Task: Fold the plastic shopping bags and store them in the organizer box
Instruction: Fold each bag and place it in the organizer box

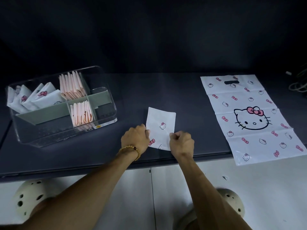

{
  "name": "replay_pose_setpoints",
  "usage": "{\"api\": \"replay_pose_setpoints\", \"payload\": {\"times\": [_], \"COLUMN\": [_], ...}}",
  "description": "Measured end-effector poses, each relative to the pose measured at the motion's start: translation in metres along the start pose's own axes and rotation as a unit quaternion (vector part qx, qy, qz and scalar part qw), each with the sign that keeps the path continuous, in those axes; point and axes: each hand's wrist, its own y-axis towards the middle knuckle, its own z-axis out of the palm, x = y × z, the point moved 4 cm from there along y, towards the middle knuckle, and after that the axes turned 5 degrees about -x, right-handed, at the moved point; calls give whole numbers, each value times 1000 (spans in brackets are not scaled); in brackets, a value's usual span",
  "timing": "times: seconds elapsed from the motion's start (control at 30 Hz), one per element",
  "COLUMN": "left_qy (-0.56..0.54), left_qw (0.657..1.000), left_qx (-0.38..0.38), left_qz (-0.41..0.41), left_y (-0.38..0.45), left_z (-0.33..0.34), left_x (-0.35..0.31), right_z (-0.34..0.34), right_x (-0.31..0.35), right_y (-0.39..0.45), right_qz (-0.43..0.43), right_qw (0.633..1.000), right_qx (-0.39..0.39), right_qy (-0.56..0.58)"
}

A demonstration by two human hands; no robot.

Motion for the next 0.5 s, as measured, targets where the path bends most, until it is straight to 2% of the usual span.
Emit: {"api": "replay_pose_setpoints", "payload": {"times": [0.2, 0.27, 0.33, 0.37, 0.43, 0.5], "left_qy": [60, 82, 102, 105, 110, 135], "left_qw": [998, 995, 981, 971, 949, 935], "left_qx": [9, -41, -88, -85, -20, 47], "left_qz": [27, 50, 139, 198, 293, 326], "left_y": [0, 1, 2, 4, 8, 11], "left_z": [3, -3, -6, -5, 5, 19], "left_x": [-6, -8, -15, -19, -24, -23], "right_z": [-2, -6, -11, -14, -19, -22], "right_x": [2, 0, -1, -2, -3, -4], "right_y": [4, 8, 14, 16, 21, 25], "right_qz": [-11, -18, -44, -62, -104, -156], "right_qw": [998, 997, 995, 993, 985, 980], "right_qx": [-26, -24, -20, -21, -27, -38], "right_qy": [-60, -65, -86, -102, -136, -122]}}
